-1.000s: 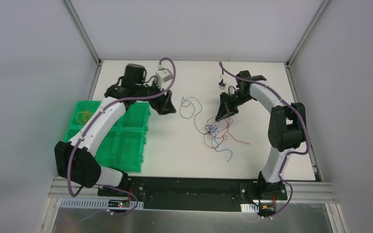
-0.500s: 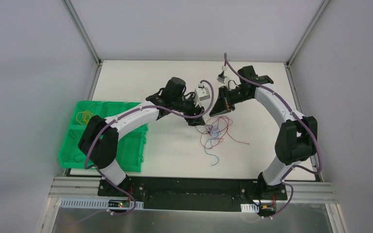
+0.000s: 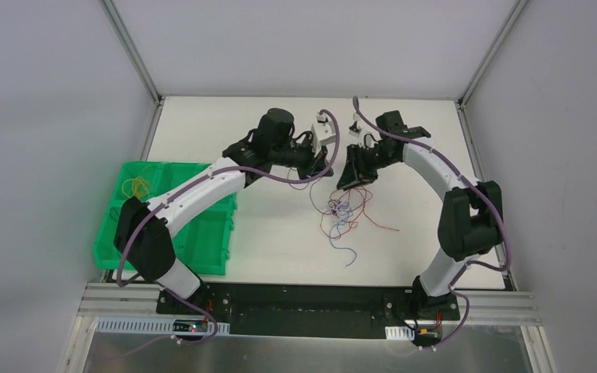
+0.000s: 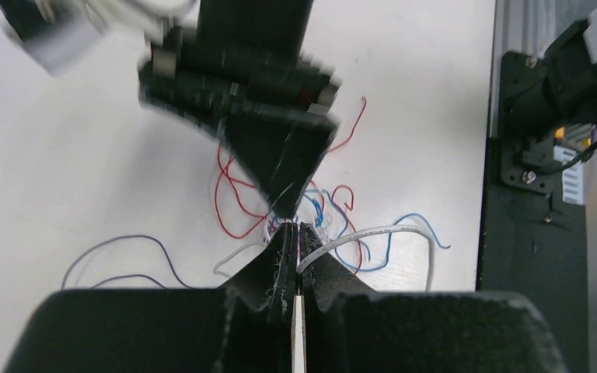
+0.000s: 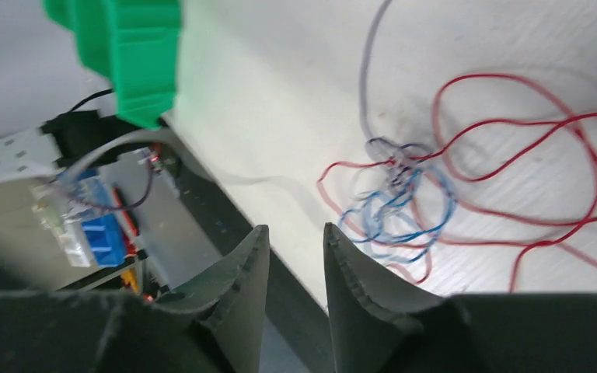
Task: Untangle the cables
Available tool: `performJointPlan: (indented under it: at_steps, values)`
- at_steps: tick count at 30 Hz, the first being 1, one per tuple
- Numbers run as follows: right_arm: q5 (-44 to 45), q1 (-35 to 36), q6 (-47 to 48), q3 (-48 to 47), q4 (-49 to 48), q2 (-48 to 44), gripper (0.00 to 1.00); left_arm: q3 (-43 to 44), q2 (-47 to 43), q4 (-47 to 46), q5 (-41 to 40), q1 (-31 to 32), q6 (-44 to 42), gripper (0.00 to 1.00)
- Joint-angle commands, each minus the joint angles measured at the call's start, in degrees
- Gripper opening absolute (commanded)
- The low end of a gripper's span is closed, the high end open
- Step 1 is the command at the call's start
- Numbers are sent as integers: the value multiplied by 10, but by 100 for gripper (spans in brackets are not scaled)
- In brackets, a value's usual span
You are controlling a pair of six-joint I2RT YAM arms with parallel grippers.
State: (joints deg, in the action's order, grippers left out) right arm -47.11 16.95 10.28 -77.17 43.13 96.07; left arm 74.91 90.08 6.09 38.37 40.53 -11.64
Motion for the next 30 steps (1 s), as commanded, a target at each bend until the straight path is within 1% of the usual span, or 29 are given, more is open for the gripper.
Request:
performJointPlan:
  at_steps: [1, 5, 8, 12, 16, 17, 20, 21, 24, 27, 29, 30]
  values:
    - [136, 35, -7, -11, -43, 80, 35, 53, -43, 13, 0, 1, 39, 0]
    - [212, 53, 12, -42, -30, 159, 33, 117, -55, 51, -9, -1, 42, 0]
    - [250, 53, 31, -59, -8, 187, 32, 191, -73, 90, -16, -19, 48, 0]
    - [278, 53, 51, -63, 7, 197, 31, 320, -69, 154, -9, -76, 74, 0]
    - [289, 52, 70, -66, 24, 204, 33, 422, -68, 214, -18, -136, 44, 0]
    - [288, 52, 72, -66, 28, 203, 35, 447, -65, 226, -24, -150, 40, 0]
    - [256, 48, 85, -65, 38, 193, 46, 507, -59, 245, -45, -203, 46, 0]
    - [255, 48, 91, -65, 41, 190, 47, 525, -57, 247, -59, -220, 47, 0]
    - [269, 47, 112, -70, 58, 192, 47, 588, -48, 246, -112, -265, 28, 0]
    - [284, 43, 131, -68, 70, 194, 47, 694, -21, 246, -188, -310, 1, 0]
    - [291, 37, 139, -64, 74, 194, 47, 746, -2, 243, -231, -329, -22, 0]
    - [293, 34, 142, -64, 77, 194, 46, 757, -1, 240, -251, -333, -39, 0]
